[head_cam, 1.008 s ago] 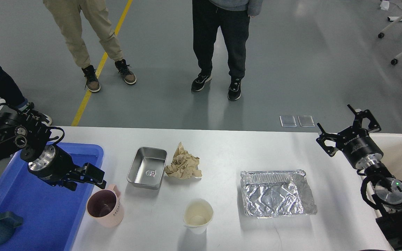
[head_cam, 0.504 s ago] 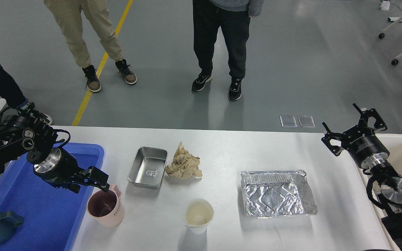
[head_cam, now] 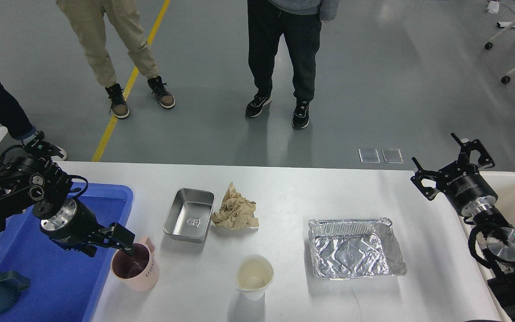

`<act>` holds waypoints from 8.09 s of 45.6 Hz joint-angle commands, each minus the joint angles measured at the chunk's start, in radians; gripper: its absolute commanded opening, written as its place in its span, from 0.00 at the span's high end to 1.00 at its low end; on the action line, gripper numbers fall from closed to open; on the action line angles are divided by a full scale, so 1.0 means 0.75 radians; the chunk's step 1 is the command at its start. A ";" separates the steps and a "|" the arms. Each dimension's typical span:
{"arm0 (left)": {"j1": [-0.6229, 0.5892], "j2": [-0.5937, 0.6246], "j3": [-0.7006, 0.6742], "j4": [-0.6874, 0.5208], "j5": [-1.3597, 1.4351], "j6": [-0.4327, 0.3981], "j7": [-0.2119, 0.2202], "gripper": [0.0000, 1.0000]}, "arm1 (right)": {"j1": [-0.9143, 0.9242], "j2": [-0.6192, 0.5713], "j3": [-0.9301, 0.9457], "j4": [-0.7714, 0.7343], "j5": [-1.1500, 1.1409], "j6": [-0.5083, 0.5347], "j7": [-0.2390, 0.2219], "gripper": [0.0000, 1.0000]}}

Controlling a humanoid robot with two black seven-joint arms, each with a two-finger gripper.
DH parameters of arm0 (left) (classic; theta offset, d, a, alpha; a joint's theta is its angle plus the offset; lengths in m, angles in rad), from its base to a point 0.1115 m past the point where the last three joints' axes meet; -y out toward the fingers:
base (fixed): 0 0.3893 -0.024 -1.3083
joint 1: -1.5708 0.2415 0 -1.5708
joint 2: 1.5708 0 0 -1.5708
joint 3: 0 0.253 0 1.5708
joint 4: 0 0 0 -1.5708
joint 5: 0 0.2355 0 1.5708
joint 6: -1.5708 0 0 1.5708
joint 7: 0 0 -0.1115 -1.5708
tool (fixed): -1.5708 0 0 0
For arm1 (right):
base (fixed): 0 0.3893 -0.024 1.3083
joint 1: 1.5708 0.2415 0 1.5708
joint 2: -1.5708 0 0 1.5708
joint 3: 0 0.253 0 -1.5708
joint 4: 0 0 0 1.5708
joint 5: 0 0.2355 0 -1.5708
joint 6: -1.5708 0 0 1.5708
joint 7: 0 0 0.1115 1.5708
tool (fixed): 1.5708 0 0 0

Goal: Tidy desktop
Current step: 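Grasp the pink mug with the left gripper, then lift the pink mug with the left gripper over the blue bin, then lower the pink mug into the blue bin and open the left gripper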

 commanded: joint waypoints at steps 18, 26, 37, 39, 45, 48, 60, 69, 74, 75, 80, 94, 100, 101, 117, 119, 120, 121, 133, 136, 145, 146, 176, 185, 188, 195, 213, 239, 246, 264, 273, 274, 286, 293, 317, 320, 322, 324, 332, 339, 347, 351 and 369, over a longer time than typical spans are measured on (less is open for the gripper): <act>0.037 -0.057 -0.004 0.022 0.038 0.000 0.016 0.00 | -0.003 -0.001 -0.002 0.000 0.000 0.002 0.000 0.00; 0.035 -0.069 -0.004 0.052 0.034 0.000 0.032 0.00 | -0.005 -0.003 -0.002 0.000 0.000 0.002 0.000 0.00; 0.039 -0.104 -0.002 0.087 0.036 0.000 0.055 0.01 | -0.016 -0.001 -0.002 0.000 -0.002 0.002 0.000 0.00; 0.039 -0.114 -0.002 0.091 0.036 0.000 0.055 0.01 | -0.016 -0.001 -0.002 0.000 -0.002 0.004 0.000 0.00; 0.057 -0.125 -0.002 0.101 0.038 0.000 0.055 0.02 | -0.016 -0.003 -0.002 0.000 -0.002 0.004 0.000 0.00; 0.063 -0.131 -0.002 0.108 0.038 0.000 0.055 0.02 | -0.016 -0.001 -0.002 0.000 -0.002 0.004 0.000 0.00; 0.073 -0.157 -0.006 0.134 0.058 0.000 0.055 0.05 | -0.026 -0.003 -0.002 0.000 -0.002 0.006 0.000 0.00; 0.073 -0.174 -0.004 0.142 0.060 0.000 0.057 0.25 | -0.032 -0.001 -0.002 0.000 -0.002 0.008 0.000 0.00; 0.073 -0.176 -0.006 0.150 0.052 0.000 0.130 0.66 | -0.032 -0.001 -0.002 0.002 -0.002 0.006 0.000 0.00; 0.071 -0.176 -0.006 0.151 0.048 0.000 0.138 0.66 | -0.032 -0.001 -0.002 0.000 -0.002 0.008 0.000 0.00; 0.073 -0.186 -0.006 0.157 0.050 0.000 0.157 0.70 | -0.034 -0.001 -0.002 0.000 -0.002 0.008 0.000 0.00; 0.092 -0.215 -0.002 0.167 0.060 0.000 0.175 1.00 | -0.044 0.003 -0.002 0.000 -0.002 0.010 0.000 0.00; 0.092 -0.221 -0.008 0.167 0.048 0.000 0.212 1.00 | -0.046 0.001 -0.002 0.000 -0.002 0.010 0.000 0.00; 0.092 -0.221 -0.010 0.167 0.046 0.000 0.216 1.00 | -0.046 -0.001 -0.002 0.000 -0.002 0.010 0.000 0.00; 0.067 -0.210 -0.047 0.167 -0.007 0.000 0.216 1.00 | -0.046 -0.001 -0.002 0.000 -0.002 0.010 0.000 0.00; 0.065 -0.206 -0.051 0.167 -0.028 0.000 0.214 1.00 | -0.046 -0.001 -0.002 0.000 -0.002 0.010 0.000 0.00; 0.063 -0.204 -0.055 0.167 -0.034 0.000 0.214 1.00 | -0.046 -0.001 -0.002 0.000 -0.002 0.010 0.000 0.00; 0.059 -0.202 -0.057 0.167 -0.040 0.000 0.212 1.00 | -0.046 -0.001 -0.002 0.000 -0.002 0.010 0.000 0.00; -0.018 -0.147 -0.069 0.165 -0.144 0.000 0.214 1.00 | -0.048 -0.003 -0.002 0.000 -0.002 0.010 0.000 0.00; -0.049 -0.141 -0.075 0.165 -0.179 0.000 0.216 1.00 | -0.052 -0.005 -0.002 0.000 -0.002 0.010 0.000 0.00; -0.133 -0.051 -0.139 0.165 -0.316 0.000 0.214 1.00 | -0.053 -0.015 -0.002 0.000 -0.002 0.010 0.000 0.00; -0.145 -0.041 -0.149 0.165 -0.332 0.000 0.214 1.00 | -0.052 -0.015 -0.002 0.000 -0.002 0.010 0.000 0.00; -0.131 0.219 -0.646 0.263 -0.817 0.000 0.216 1.00 | -0.061 -0.069 -0.002 0.010 -0.002 0.028 -0.002 0.00; -0.111 0.235 -0.634 0.269 -0.817 0.000 0.224 1.00 | -0.059 -0.069 -0.002 0.029 -0.002 0.022 -0.002 0.00; -0.105 0.237 -0.628 0.263 -0.813 0.000 0.247 1.00 | -0.059 -0.069 -0.002 0.043 -0.002 0.016 -0.002 0.00; -0.078 0.337 -0.483 0.253 -0.795 0.000 0.314 1.00 | -0.053 -0.067 -0.002 0.057 -0.002 0.008 -0.002 0.00; -0.133 0.403 -0.296 0.245 -0.431 0.000 0.368 1.00 | -0.018 -0.056 -0.002 0.057 -0.002 0.002 -0.002 0.00; -0.154 0.049 0.002 0.144 -0.177 0.000 0.386 1.00 | 0.003 -0.073 -0.002 0.053 -0.002 0.002 -0.002 0.00; -0.209 0.047 0.092 0.118 -0.179 0.000 0.388 1.00 | 0.007 -0.073 -0.002 0.053 -0.002 0.002 -0.002 0.00; -0.248 0.217 0.164 -0.052 -0.177 0.000 0.437 1.00 | 0.013 -0.071 -0.004 0.051 -0.002 0.000 -0.002 0.00; -0.195 0.274 0.188 -0.166 -0.126 0.000 0.455 1.00 | 0.011 -0.073 -0.004 0.051 -0.004 0.000 -0.002 0.00; -0.180 0.276 0.188 -0.173 -0.126 0.000 0.457 1.00 | 0.011 -0.073 -0.004 0.051 -0.007 0.000 -0.002 0.00; -0.076 0.280 0.184 -0.218 -0.079 0.000 0.460 1.00 | 0.001 -0.073 -0.004 0.053 -0.025 0.000 -0.002 0.00; -0.045 0.284 0.182 -0.218 -0.079 0.000 0.460 1.00 | -0.001 -0.073 -0.004 0.053 -0.025 0.000 -0.002 0.00; 0.026 0.293 0.150 -0.209 -0.054 0.000 0.458 1.00 | 0.001 -0.073 -0.004 0.055 -0.025 -0.025 -0.002 0.00; 0.026 0.293 0.147 -0.209 -0.054 0.000 0.458 1.00 | -0.001 -0.071 -0.004 0.055 -0.025 -0.025 -0.002 0.00; 0.026 0.295 0.145 -0.209 -0.054 0.000 0.458 1.00 | -0.003 -0.071 -0.004 0.055 -0.025 -0.023 -0.002 0.00; 0.026 0.295 0.143 -0.203 -0.054 0.000 0.458 1.00 | -0.003 -0.069 -0.004 0.055 -0.025 -0.023 -0.002 0.00; 0.030 0.293 0.141 -0.199 -0.054 0.000 0.458 1.00 | -0.003 -0.064 -0.004 0.055 -0.025 -0.023 -0.002 0.00; 0.082 0.289 0.111 -0.195 -0.050 0.000 0.458 1.00 | -0.005 -0.064 -0.004 0.055 -0.025 -0.021 -0.002 0.00; 0.114 0.274 0.096 -0.162 -0.050 0.000 0.458 1.00 | -0.007 -0.062 -0.004 0.055 -0.025 -0.021 -0.002 0.00; 0.114 0.266 0.088 -0.148 -0.050 0.000 0.458 1.00 | -0.010 -0.060 -0.004 0.055 -0.025 -0.019 -0.002 0.00; 0.114 0.195 0.045 -0.044 -0.050 0.000 0.455 1.00 | -0.007 -0.058 -0.004 0.055 -0.025 -0.019 -0.002 0.00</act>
